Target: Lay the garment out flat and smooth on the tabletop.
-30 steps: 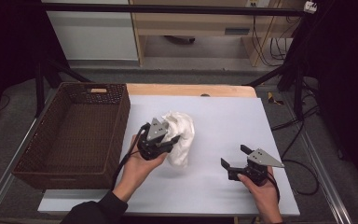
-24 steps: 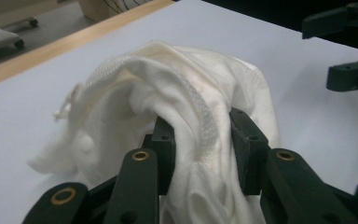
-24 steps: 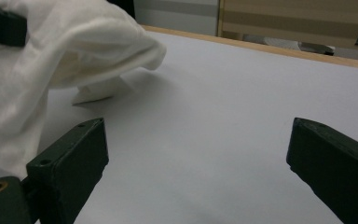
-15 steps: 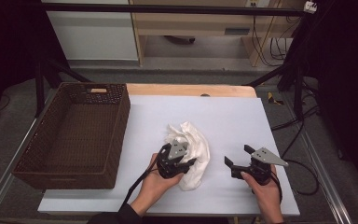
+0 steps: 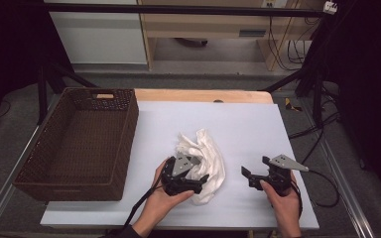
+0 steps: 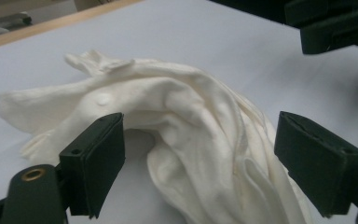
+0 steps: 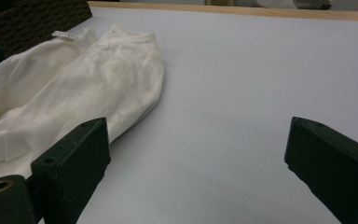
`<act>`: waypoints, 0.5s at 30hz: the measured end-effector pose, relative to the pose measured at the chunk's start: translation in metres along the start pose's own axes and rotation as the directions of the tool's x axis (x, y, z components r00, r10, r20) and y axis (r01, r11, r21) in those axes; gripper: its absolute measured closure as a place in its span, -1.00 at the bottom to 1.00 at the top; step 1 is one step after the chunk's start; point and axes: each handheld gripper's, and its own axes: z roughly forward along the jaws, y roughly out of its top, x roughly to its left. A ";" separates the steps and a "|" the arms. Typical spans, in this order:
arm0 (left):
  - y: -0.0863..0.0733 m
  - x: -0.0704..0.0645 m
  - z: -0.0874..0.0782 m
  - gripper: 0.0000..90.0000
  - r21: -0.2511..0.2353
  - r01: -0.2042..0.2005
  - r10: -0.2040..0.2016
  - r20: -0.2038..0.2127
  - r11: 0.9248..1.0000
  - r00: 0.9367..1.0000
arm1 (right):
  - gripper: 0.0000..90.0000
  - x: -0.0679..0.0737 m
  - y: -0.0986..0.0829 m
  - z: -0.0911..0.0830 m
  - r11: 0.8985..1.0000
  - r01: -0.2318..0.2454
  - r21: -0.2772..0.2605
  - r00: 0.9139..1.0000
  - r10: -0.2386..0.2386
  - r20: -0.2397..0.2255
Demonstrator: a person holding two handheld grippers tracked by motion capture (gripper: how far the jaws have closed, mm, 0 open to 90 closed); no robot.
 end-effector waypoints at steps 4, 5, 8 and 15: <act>-0.004 0.014 -0.011 -0.64 -0.038 0.008 -0.009 -0.038 0.999 0.999 | -0.82 -0.002 -0.002 0.000 1.000 -0.019 0.000 0.999 0.019 -0.028; -0.005 0.017 -0.012 -0.64 -0.030 0.005 -0.006 -0.038 1.000 0.999 | -0.81 -0.002 -0.002 0.000 1.000 -0.021 -0.004 0.999 0.021 -0.032; -0.011 0.025 -0.016 -0.65 -0.029 -0.006 0.005 -0.054 1.000 0.999 | -0.80 -0.001 -0.002 0.002 1.000 -0.013 0.004 1.000 0.013 -0.028; -0.018 0.042 -0.032 -0.75 -0.067 -0.016 0.009 -0.102 0.998 0.995 | -0.75 0.012 0.002 0.006 1.000 0.025 -0.001 0.999 -0.025 -0.037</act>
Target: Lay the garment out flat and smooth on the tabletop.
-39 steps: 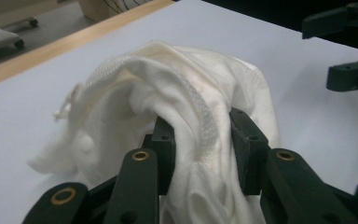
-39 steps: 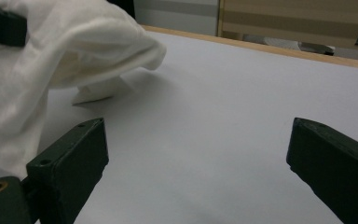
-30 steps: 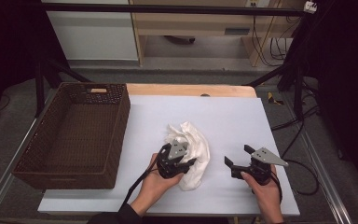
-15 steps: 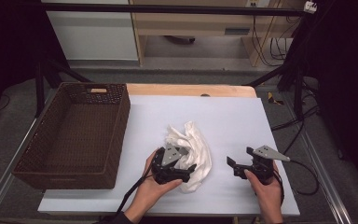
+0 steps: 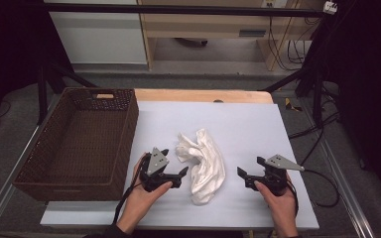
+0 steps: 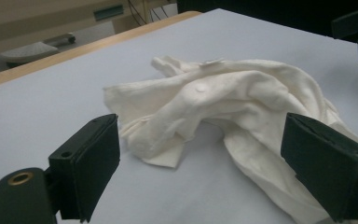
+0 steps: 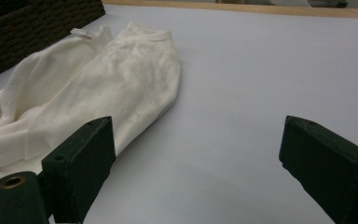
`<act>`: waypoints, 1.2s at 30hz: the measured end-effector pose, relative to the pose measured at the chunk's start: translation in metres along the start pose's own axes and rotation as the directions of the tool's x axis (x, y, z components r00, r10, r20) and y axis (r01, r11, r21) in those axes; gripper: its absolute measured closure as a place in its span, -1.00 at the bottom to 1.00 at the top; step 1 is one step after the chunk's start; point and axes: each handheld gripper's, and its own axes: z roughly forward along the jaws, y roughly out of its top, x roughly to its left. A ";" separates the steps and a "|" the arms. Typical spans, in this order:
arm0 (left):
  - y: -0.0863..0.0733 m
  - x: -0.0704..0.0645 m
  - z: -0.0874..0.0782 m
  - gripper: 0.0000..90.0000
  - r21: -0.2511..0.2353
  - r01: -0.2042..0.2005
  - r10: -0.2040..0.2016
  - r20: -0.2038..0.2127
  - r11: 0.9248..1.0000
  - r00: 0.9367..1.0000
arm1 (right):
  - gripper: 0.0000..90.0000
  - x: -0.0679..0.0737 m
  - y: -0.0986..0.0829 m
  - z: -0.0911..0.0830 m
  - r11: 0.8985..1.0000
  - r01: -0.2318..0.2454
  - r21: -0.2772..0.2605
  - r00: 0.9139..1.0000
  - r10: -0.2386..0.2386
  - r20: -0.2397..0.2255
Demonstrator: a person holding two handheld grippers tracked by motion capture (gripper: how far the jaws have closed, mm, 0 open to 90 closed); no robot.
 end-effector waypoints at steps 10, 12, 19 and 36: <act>-0.013 0.017 -0.010 -0.85 -0.007 0.052 -0.052 -0.016 0.999 0.999 | -0.65 0.027 0.012 0.018 0.996 0.081 0.026 0.994 -0.079 -0.072; -0.013 0.018 -0.011 -0.85 -0.013 0.056 -0.057 -0.020 0.998 0.998 | -0.62 0.032 0.014 0.020 0.994 0.104 0.035 0.991 -0.100 -0.090; -0.019 0.017 -0.014 -0.85 -0.033 0.068 -0.068 -0.018 0.997 0.998 | -0.31 0.044 0.025 0.019 0.992 0.114 0.045 0.986 -0.107 -0.127; -0.026 0.018 -0.015 -0.80 -0.028 0.066 -0.066 -0.018 0.997 0.998 | 0.44 0.086 0.062 0.064 0.968 0.192 0.163 0.970 -0.162 -0.180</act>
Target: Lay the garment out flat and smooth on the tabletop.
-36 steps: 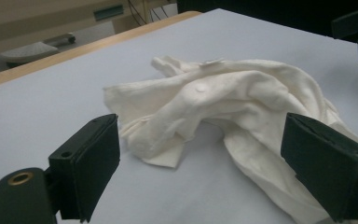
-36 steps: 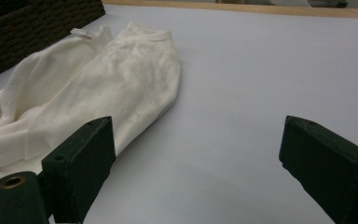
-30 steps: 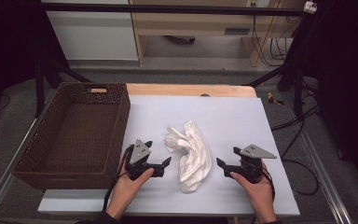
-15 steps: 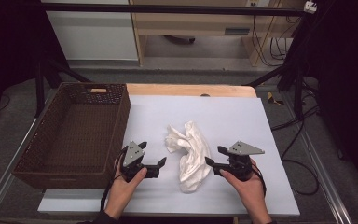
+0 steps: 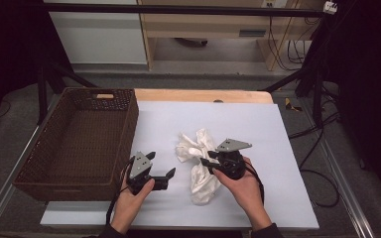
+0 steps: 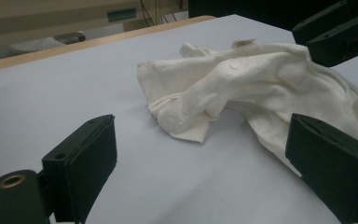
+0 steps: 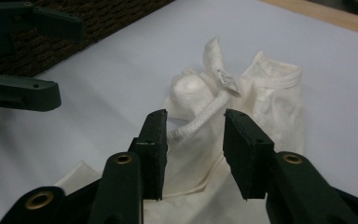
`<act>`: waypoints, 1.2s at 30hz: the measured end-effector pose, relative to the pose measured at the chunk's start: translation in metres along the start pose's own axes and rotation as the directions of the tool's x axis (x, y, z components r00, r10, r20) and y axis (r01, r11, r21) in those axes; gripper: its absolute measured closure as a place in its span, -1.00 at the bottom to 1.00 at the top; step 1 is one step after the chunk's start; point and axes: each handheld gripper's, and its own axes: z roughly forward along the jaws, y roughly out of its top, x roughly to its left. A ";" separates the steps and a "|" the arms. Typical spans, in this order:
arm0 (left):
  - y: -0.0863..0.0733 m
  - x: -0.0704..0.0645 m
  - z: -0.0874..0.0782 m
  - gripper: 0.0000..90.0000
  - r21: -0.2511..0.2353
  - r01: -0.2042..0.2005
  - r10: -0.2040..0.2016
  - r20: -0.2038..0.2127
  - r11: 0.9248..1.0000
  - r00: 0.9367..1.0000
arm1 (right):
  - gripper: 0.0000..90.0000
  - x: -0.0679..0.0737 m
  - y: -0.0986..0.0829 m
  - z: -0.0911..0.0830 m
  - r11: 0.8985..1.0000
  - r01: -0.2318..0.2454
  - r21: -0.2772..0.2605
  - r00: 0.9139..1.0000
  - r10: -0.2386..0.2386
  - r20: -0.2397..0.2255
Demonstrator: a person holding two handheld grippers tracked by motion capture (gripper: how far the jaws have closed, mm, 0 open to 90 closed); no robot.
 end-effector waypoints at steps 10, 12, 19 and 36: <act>-0.001 -0.001 0.004 -0.79 0.019 -0.015 0.015 0.008 1.000 1.000 | 0.89 -0.005 -0.023 0.007 0.999 -0.028 0.029 0.999 0.029 -0.016; 0.000 0.001 0.003 -0.79 0.018 -0.015 0.015 0.008 1.000 1.000 | 0.90 -0.003 -0.027 0.007 1.000 -0.025 0.017 1.000 0.025 -0.019; -0.003 0.005 0.003 -0.79 0.023 0.006 -0.006 0.006 1.000 1.000 | 0.93 0.013 -0.035 0.006 1.000 0.022 -0.003 0.996 -0.022 -0.089; -0.003 0.003 0.004 -0.78 0.031 0.001 -0.001 0.008 1.000 1.000 | 0.39 0.030 -0.040 -0.005 0.999 0.031 -0.044 0.988 -0.037 -0.153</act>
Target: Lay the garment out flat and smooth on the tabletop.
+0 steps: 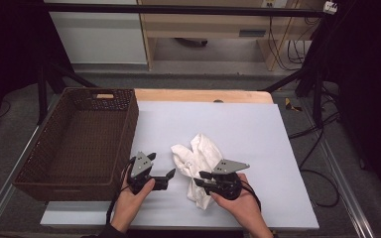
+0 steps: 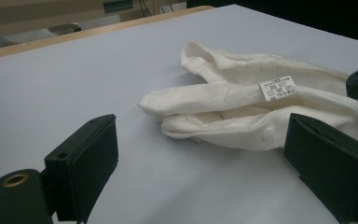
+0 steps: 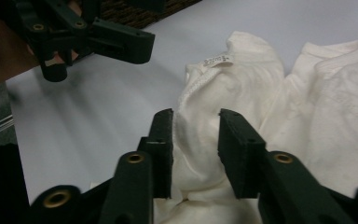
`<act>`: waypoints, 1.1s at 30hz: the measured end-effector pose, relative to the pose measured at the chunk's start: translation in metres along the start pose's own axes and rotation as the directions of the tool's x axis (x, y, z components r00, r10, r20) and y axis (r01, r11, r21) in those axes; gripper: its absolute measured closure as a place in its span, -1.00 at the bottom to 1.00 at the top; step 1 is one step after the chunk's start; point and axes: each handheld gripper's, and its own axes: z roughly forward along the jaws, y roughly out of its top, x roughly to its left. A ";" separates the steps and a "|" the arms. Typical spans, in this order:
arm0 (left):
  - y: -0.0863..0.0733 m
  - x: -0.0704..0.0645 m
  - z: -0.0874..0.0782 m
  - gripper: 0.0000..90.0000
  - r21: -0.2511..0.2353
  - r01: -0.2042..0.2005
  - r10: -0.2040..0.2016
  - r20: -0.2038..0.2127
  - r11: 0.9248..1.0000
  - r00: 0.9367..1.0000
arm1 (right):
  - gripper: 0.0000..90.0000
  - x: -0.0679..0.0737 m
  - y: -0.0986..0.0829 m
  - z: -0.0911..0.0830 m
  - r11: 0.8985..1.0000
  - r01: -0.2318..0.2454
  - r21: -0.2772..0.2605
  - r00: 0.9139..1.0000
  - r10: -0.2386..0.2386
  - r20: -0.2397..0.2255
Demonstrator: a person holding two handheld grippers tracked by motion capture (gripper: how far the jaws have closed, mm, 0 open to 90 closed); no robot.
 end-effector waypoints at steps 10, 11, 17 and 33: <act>0.000 -0.001 0.000 -0.78 -0.004 0.001 -0.001 -0.004 1.000 1.000 | 0.18 -0.017 0.011 -0.016 0.999 -0.029 -0.044 0.985 0.036 0.168; 0.000 -0.001 0.000 -0.78 -0.004 0.000 0.000 -0.004 1.000 1.000 | 0.18 -0.019 0.010 -0.013 0.999 -0.030 -0.038 0.981 0.037 0.192; 0.002 -0.002 -0.001 -0.78 -0.005 -0.006 0.006 -0.002 1.000 1.000 | 0.32 -0.023 0.005 0.005 0.999 -0.025 0.026 0.958 0.017 0.286; 0.001 -0.003 0.000 -0.78 -0.001 -0.008 0.008 0.002 1.000 1.000 | 1.00 -0.054 -0.009 -0.034 0.988 -0.145 -0.046 0.930 0.152 0.335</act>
